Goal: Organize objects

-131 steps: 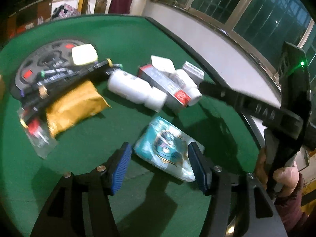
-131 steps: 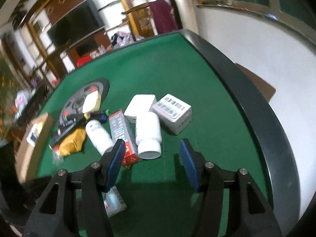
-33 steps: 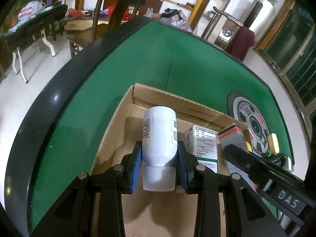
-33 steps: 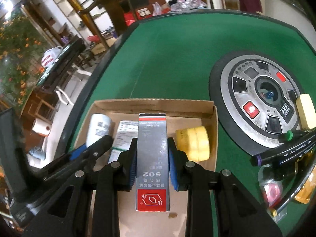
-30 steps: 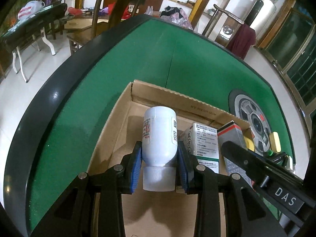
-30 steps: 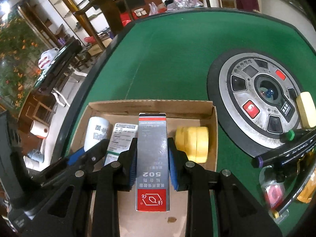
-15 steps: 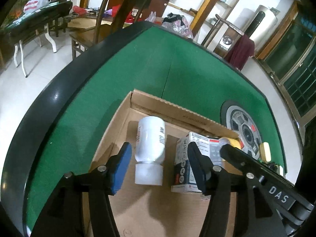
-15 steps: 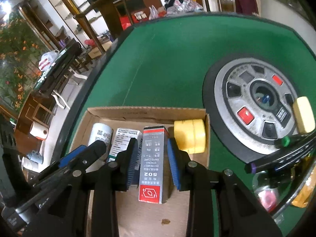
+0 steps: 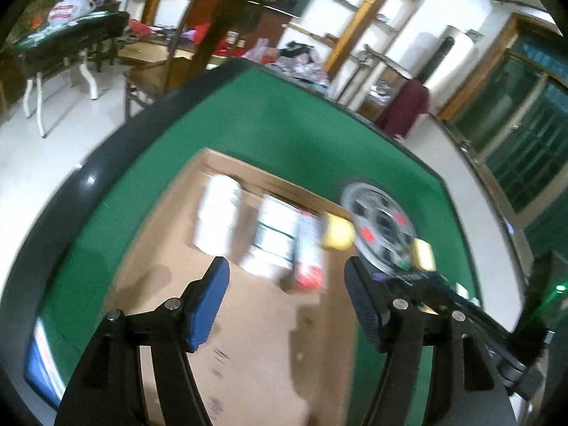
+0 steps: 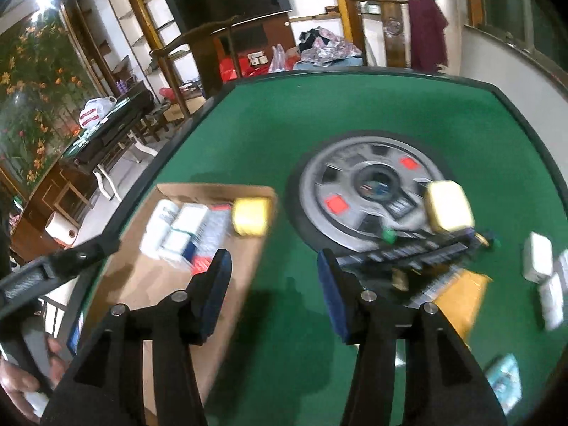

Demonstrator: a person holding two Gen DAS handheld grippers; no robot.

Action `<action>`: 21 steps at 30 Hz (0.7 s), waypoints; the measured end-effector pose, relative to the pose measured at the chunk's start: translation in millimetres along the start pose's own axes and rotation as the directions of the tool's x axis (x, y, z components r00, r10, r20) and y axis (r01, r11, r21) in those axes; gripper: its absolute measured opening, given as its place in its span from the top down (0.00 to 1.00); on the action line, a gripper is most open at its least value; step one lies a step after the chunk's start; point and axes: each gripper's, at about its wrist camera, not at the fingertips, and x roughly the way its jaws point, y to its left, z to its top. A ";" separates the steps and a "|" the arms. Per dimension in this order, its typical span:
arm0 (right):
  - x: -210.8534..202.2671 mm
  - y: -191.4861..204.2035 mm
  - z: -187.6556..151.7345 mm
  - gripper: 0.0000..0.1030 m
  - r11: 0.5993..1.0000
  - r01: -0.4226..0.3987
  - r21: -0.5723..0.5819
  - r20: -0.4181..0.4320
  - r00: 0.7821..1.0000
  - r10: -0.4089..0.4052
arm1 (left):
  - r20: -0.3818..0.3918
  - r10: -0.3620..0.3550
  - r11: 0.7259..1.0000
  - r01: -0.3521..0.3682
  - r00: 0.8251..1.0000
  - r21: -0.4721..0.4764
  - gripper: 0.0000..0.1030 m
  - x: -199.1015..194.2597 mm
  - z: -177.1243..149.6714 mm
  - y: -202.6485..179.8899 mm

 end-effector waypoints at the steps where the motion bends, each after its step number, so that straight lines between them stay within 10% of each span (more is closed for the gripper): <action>1: -8.0 -10.4 -5.9 0.52 1.000 0.002 0.008 0.003 1.000 -0.002 | -0.004 -0.020 1.000 0.020 1.000 0.003 0.40 -3.0 -5.8 -8.7; 7: -57.2 -89.9 -33.7 0.53 0.995 0.057 0.082 0.031 0.998 -0.060 | 0.013 -0.125 0.990 0.124 0.992 0.073 0.22 -14.7 -50.9 -64.6; 21: -118.9 -279.1 -48.9 0.52 0.898 0.297 0.325 0.013 0.948 -0.319 | -0.117 -0.163 0.949 0.188 0.980 0.254 0.22 24.8 -118.9 -150.2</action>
